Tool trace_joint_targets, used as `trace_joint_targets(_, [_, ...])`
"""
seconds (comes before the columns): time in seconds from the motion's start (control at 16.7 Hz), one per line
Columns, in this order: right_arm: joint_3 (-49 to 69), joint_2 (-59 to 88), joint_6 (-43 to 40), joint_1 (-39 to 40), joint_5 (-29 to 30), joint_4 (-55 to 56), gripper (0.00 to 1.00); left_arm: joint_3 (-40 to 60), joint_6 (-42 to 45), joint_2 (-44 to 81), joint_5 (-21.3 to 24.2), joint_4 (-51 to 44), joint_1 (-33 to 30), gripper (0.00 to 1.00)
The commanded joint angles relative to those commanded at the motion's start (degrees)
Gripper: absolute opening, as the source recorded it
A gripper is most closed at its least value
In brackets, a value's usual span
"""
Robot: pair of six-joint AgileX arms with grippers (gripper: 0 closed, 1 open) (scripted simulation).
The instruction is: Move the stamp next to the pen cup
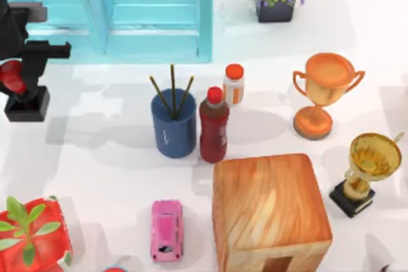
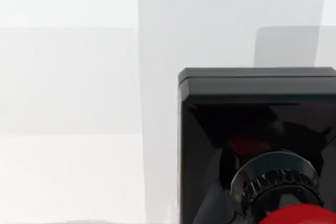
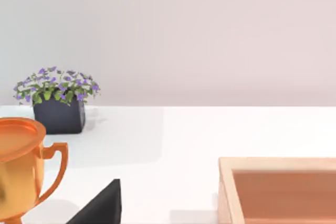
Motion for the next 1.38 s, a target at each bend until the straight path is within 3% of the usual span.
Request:
trace_joint_targets(0.48, [0.0, 0.0, 0.0, 0.0, 0.0, 0.0, 1.00, 17.7, -12.0, -0.8, 0.0, -18.1, -11.8, 0.00])
trace_joint_targets(0.9, [0.0, 0.0, 0.0, 0.0, 0.0, 0.0, 1.00, 18.3, -13.3, -0.8, 0.0, -18.7, -12.4, 0.00])
trace_joint_targets(1.38, [0.0, 0.0, 0.0, 0.0, 0.0, 0.0, 1.00, 18.9, -20.6, -1.2, 0.3, -19.6, -20.1, 0.00])
